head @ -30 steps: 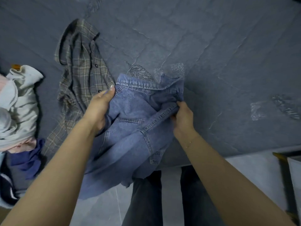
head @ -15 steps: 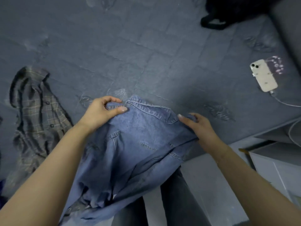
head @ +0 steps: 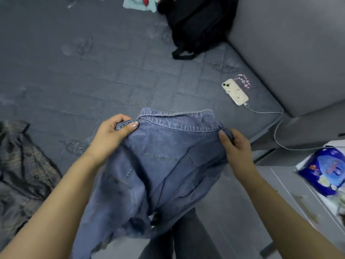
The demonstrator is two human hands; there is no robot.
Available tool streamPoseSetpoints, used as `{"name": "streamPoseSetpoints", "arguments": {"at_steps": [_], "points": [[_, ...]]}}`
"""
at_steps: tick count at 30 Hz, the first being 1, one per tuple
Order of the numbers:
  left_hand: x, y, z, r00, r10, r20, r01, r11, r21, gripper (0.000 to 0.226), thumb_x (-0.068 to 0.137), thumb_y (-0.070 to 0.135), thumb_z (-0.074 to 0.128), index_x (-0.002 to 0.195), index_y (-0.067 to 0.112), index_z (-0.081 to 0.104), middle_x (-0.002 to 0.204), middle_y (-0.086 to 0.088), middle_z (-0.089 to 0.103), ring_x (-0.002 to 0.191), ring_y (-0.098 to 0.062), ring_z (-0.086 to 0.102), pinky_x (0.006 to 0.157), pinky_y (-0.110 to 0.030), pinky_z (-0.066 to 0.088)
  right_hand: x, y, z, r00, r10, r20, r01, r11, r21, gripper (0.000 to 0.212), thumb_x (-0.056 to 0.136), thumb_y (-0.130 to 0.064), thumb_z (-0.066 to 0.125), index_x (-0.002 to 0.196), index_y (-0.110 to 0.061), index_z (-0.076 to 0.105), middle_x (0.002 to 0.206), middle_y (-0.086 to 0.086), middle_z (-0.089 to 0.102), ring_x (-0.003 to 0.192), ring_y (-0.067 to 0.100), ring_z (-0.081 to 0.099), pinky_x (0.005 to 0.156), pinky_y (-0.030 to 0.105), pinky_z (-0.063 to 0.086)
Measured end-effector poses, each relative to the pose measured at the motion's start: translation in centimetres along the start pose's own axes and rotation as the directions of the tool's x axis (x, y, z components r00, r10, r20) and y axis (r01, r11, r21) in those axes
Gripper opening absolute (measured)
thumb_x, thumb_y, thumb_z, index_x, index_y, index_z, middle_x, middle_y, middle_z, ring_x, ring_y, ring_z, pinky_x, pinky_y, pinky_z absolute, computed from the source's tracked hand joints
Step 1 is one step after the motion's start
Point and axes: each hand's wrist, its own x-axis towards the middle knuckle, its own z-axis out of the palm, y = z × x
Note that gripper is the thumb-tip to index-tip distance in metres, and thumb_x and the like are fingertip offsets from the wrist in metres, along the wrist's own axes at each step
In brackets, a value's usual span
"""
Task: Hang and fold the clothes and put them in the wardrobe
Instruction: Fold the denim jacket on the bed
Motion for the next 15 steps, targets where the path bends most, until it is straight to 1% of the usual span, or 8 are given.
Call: {"name": "streamPoseSetpoints", "arguments": {"at_steps": [3, 6, 8, 9, 10, 11, 13, 15], "points": [[-3.3, 4.0, -0.9, 0.998, 0.050, 0.031, -0.047, 0.996, -0.080, 0.006, 0.082, 0.015, 0.073, 0.081, 0.018, 0.069, 0.077, 0.009, 0.068, 0.075, -0.007, 0.059, 0.078, -0.025, 0.047, -3.2, -3.0, -1.9, 0.992, -0.121, -0.033, 0.119, 0.992, -0.045, 0.021, 0.100, -0.017, 0.053, 0.082, -0.007, 0.057, 0.074, 0.002, 0.056, 0.068, 0.009, 0.052, 0.061, 0.025, 0.044], [-7.3, 8.0, -1.7, 0.992, 0.095, 0.082, -0.088, 0.992, -0.086, 0.017, 0.075, 0.019, 0.079, 0.090, 0.018, 0.073, 0.086, 0.006, 0.074, 0.080, -0.006, 0.065, 0.080, -0.021, 0.053, -7.2, -6.6, -4.2, 0.973, -0.215, -0.082, 0.210, 0.976, -0.062, 0.016, 0.101, -0.013, 0.051, 0.088, -0.014, 0.060, 0.077, -0.013, 0.062, 0.072, 0.000, 0.057, 0.065, 0.016, 0.047], [-9.5, 10.7, -2.4, 0.976, 0.089, 0.197, -0.110, 0.989, 0.099, 0.018, 0.076, 0.031, 0.077, 0.081, 0.015, 0.072, 0.072, 0.008, 0.070, 0.068, -0.005, 0.062, 0.066, -0.018, 0.052, -9.8, -9.4, -5.7, 0.959, -0.257, -0.121, 0.250, 0.966, -0.070, 0.016, 0.100, -0.012, 0.052, 0.090, -0.019, 0.063, 0.081, -0.017, 0.065, 0.078, -0.003, 0.059, 0.071, 0.014, 0.049], [-10.5, 11.9, -2.7, 0.966, 0.069, 0.250, -0.127, 0.966, 0.223, 0.034, 0.078, 0.040, 0.074, 0.070, 0.008, 0.066, 0.061, 0.007, 0.060, 0.059, -0.008, 0.053, 0.058, -0.022, 0.046, -11.0, -10.8, -6.6, 0.950, -0.276, -0.143, 0.267, 0.960, -0.081, 0.016, 0.099, -0.012, 0.054, 0.091, -0.021, 0.064, 0.082, -0.017, 0.067, 0.081, -0.003, 0.060, 0.074, 0.014, 0.049], [-11.4, 12.9, -2.9, 0.957, 0.044, 0.287, -0.137, 0.940, 0.311, 0.051, 0.079, 0.047, 0.070, 0.065, 0.000, 0.057, 0.059, 0.002, 0.047, 0.057, -0.011, 0.043, 0.056, -0.026, 0.038, -11.9, -12.2, -7.5, 0.937, -0.308, -0.164, 0.293, 0.950, -0.108, 0.015, 0.098, -0.012, 0.056, 0.091, -0.022, 0.065, 0.083, -0.018, 0.067, 0.082, -0.005, 0.060, 0.076, 0.013, 0.048], [-12.4, 13.9, -3.0, 0.950, 0.049, 0.309, -0.157, 0.929, 0.336, 0.058, 0.081, 0.050, 0.067, 0.065, -0.004, 0.052, 0.061, -0.001, 0.041, 0.060, -0.012, 0.038, 0.058, -0.029, 0.033, -12.6, -13.5, -8.5, 0.919, -0.349, -0.181, 0.321, 0.932, -0.168, 0.014, 0.097, -0.013, 0.058, 0.091, -0.023, 0.065, 0.084, -0.020, 0.067, 0.083, -0.008, 0.059, 0.077, 0.012, 0.046], [-14.4, 16.1, -3.2, 0.938, 0.137, 0.318, -0.230, 0.933, 0.277, 0.053, 0.084, 0.047, 0.065, 0.066, -0.002, 0.052, 0.063, 0.001, 0.041, 0.061, -0.011, 0.039, 0.058, -0.028, 0.034, -13.8, -15.9, -10.7, 0.895, -0.415, -0.162, 0.337, 0.868, -0.365, 0.010, 0.096, -0.024, 0.060, 0.089, -0.028, 0.065, 0.081, -0.024, 0.067, 0.079, -0.006, 0.059, 0.075, 0.011, 0.043], [-16.4, 18.4, -3.0, 0.918, 0.253, 0.306, -0.318, 0.929, 0.188, 0.041, 0.085, 0.043, 0.064, 0.063, 0.010, 0.053, 0.059, 0.009, 0.041, 0.058, -0.005, 0.040, 0.054, -0.021, 0.035, -15.1, -18.1, -13.1, 0.886, -0.451, -0.105, 0.326, 0.769, -0.550, 0.017, 0.096, -0.036, 0.057, 0.085, -0.025, 0.064, 0.074, -0.014, 0.067, 0.075, 0.008, 0.061, 0.070, 0.022, 0.044]]}}
